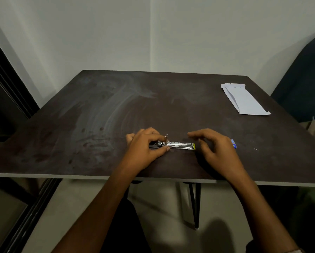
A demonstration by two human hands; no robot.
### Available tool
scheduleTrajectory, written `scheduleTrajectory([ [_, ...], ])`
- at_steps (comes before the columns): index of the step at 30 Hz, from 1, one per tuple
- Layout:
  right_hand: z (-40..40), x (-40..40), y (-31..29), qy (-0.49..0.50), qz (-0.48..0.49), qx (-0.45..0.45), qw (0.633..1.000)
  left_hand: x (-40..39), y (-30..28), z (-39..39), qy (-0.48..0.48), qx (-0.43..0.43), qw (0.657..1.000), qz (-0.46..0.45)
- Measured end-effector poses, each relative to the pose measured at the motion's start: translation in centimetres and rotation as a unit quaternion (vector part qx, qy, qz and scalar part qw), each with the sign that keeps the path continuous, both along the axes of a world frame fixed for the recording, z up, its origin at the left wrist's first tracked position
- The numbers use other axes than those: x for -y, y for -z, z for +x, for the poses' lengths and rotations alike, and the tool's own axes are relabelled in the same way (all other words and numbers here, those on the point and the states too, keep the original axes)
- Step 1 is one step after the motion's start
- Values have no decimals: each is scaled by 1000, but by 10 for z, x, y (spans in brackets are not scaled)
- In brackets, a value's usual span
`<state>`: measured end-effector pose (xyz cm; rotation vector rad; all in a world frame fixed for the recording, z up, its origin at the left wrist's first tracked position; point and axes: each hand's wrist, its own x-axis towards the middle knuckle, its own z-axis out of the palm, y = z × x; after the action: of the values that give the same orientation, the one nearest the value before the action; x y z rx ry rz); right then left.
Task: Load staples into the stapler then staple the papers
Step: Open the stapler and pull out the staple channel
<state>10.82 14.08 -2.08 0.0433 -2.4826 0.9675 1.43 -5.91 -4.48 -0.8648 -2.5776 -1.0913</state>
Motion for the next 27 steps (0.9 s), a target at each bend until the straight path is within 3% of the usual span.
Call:
scheduleTrajectory([
  [18, -6, 3, 2, 40, 240, 49, 969, 1, -2, 1, -2, 5, 1000, -8],
  [27, -7, 4, -5, 14, 162, 45, 986, 1, -2, 1, 3, 12, 1000, -3],
])
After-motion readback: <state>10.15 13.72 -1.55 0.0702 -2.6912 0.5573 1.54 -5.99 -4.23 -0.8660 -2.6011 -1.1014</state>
